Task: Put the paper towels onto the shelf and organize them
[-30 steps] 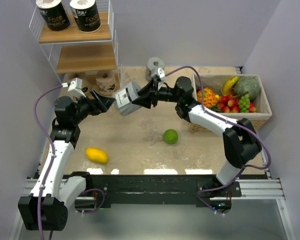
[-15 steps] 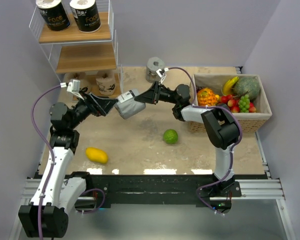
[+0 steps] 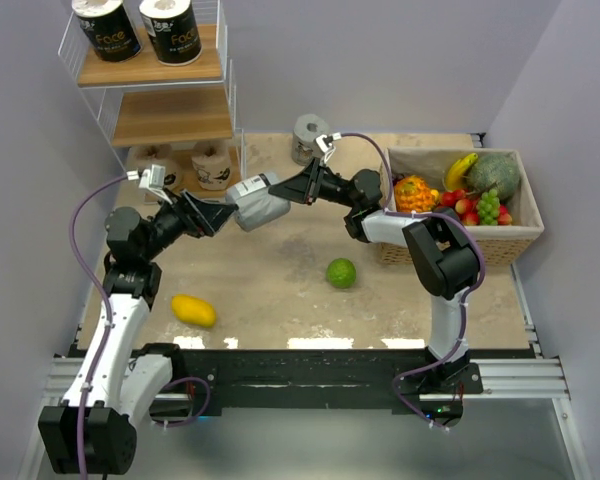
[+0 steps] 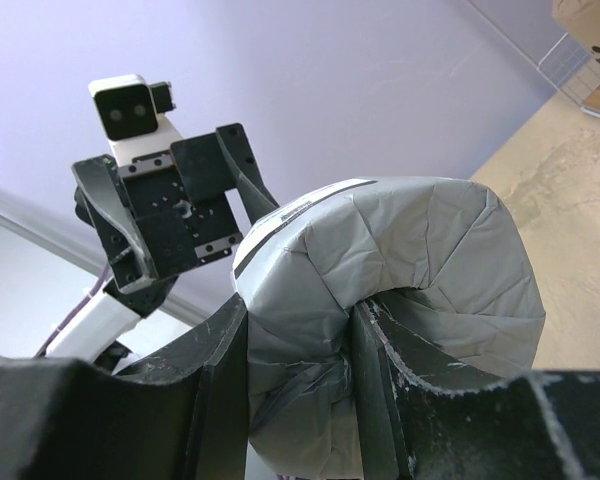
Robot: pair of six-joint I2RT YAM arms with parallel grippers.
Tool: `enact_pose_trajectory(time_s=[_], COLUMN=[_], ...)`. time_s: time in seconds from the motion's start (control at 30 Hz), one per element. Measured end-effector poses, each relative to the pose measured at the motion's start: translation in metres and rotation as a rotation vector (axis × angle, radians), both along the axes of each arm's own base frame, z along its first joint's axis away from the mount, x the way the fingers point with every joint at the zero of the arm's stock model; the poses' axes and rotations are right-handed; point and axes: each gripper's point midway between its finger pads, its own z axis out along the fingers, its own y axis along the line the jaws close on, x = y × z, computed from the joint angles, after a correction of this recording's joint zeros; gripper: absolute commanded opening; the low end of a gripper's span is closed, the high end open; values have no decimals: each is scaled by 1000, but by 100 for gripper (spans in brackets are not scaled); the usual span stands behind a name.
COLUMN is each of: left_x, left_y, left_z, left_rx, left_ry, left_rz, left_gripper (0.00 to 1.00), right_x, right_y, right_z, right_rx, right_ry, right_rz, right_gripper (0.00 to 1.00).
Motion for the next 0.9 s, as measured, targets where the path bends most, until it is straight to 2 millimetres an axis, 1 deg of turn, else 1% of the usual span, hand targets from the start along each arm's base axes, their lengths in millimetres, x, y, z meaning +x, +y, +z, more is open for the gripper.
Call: enact_pose_trajectory(time_s=[0.2,0.4,0.53,0.63,0.83,0.9], left_x=[7,6,14,19,23,22], left_y=[-4,-22,-28,-30,-30,-29], left_z=[-9,-18,-22,-23,-24,-29], left_rx=[-13,-24,-24,-19,-10,0], left_ry=[18,32,33,28,26,43], left_rz=[-18,-63,-51,-31,1,15], left_gripper=[88,86,84,82,83,84], right_x=[2,2,5,8,9,9], right_y=[0,0,-2,-3,-4,-3], right_z=[1,1,1,1,0,0], right_rx=[6,7,8,11,12,11], right_ry=[5,6,8,12,15,15], right_rz=[-11,-12,-22,-36,-45,-44], right_gripper=[35,35,36,35,35,35])
